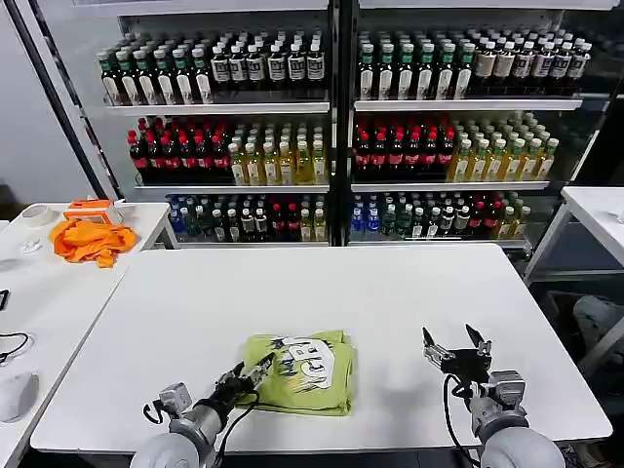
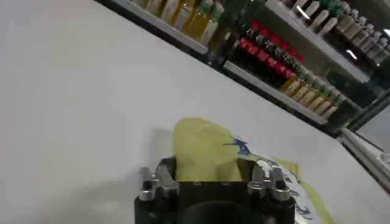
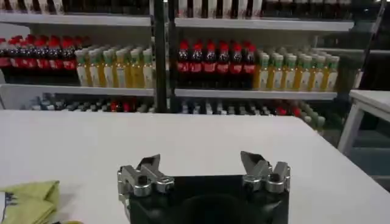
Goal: Fold and organize the clothes.
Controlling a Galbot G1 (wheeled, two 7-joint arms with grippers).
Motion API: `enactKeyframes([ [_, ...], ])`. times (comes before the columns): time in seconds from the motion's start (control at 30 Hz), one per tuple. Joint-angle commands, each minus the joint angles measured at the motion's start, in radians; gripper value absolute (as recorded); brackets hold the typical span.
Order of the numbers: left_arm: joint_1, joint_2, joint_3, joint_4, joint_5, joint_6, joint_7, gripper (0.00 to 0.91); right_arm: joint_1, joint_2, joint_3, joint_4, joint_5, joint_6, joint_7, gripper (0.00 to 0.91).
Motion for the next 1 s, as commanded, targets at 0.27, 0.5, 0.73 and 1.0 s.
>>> enactKeyframes([
  [0.27, -0.023, -0.027, -0.051, 0.030, -0.278, 0.034, -0.010, 0.040, 0.003, -0.001, 0.001, -0.005, 0.009, 0.001, 0.013, 0.907],
  [0.5, -0.027, -0.077, -0.119, 0.010, -0.422, 0.046, 0.000, 0.020, 0.004, -0.004, 0.005, 0.000, 0.017, -0.001, 0.016, 0.907],
  [0.73, -0.025, -0.040, -0.306, -0.048, -0.543, 0.050, -0.034, 0.020, 0.001, -0.005, 0.009, 0.005, 0.023, 0.001, 0.016, 0.907],
  [1.0, -0.011, 0.304, -0.688, -0.087, -0.424, 0.075, -0.043, 0.020, 0.033, -0.005, -0.016, 0.000, 0.033, 0.001, 0.017, 0.907],
])
